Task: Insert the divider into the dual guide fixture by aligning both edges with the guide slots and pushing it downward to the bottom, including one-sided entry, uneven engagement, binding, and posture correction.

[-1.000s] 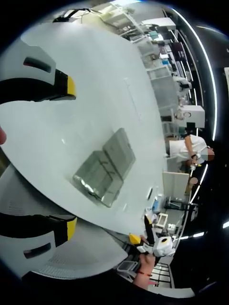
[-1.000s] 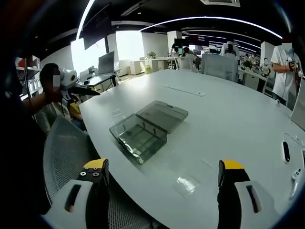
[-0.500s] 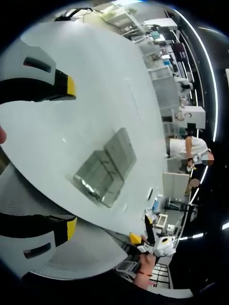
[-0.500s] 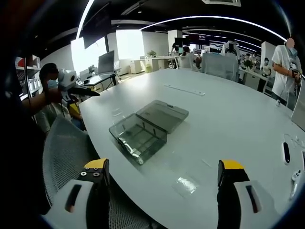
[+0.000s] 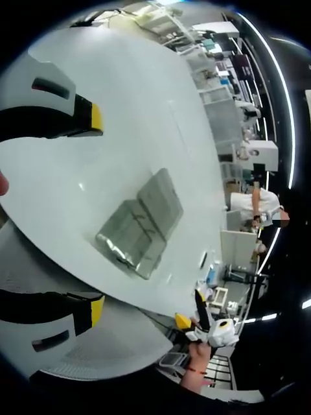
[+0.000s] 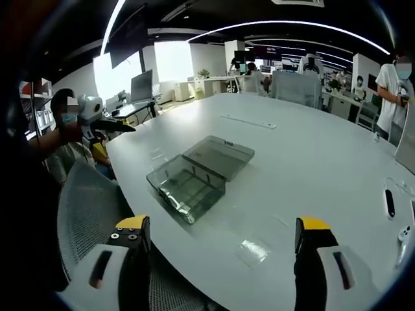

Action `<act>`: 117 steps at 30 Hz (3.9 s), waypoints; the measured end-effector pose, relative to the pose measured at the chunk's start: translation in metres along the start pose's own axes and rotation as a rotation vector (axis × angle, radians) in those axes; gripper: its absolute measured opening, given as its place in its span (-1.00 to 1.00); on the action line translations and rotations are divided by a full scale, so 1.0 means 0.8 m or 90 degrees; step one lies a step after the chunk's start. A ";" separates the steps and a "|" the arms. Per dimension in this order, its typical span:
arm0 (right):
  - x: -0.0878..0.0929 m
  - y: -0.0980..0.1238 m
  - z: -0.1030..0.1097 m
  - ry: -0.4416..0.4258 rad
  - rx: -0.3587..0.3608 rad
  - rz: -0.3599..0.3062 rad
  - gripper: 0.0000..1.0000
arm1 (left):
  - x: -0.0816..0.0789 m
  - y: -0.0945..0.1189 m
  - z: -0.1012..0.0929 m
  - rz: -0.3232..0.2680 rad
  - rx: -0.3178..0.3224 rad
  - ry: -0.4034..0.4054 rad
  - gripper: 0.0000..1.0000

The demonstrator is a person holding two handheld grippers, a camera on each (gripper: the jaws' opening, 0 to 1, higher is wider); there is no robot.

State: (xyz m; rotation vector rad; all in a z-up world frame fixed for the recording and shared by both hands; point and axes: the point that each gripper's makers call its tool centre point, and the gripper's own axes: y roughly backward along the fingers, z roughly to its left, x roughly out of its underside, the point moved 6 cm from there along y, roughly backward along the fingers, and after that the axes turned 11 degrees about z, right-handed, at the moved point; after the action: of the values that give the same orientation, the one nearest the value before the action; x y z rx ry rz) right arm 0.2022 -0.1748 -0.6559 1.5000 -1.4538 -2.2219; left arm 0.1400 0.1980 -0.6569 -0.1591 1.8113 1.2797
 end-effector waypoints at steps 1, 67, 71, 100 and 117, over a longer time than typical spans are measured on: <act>0.000 0.000 0.000 -0.002 0.001 0.000 0.83 | -0.001 -0.001 0.000 -0.001 0.001 -0.001 0.97; 0.047 -0.079 -0.033 -0.133 0.035 0.143 0.45 | -0.058 -0.052 -0.042 -0.018 0.088 -0.073 0.96; 0.052 -0.085 -0.036 -0.150 0.038 0.156 0.41 | -0.058 -0.054 -0.044 -0.017 0.090 -0.073 0.96; 0.074 -0.111 -0.046 -0.194 0.057 0.225 0.04 | -0.072 -0.074 -0.075 -0.012 0.125 -0.099 0.97; 0.074 -0.115 -0.054 -0.218 0.112 0.253 -0.23 | -0.067 -0.071 -0.074 -0.016 0.124 -0.088 0.97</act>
State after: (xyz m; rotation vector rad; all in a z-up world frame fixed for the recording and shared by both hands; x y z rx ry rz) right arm 0.2416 -0.1849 -0.7663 0.7857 -1.8886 -2.2130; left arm 0.1687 0.1046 -0.6538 0.0142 1.7973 1.0631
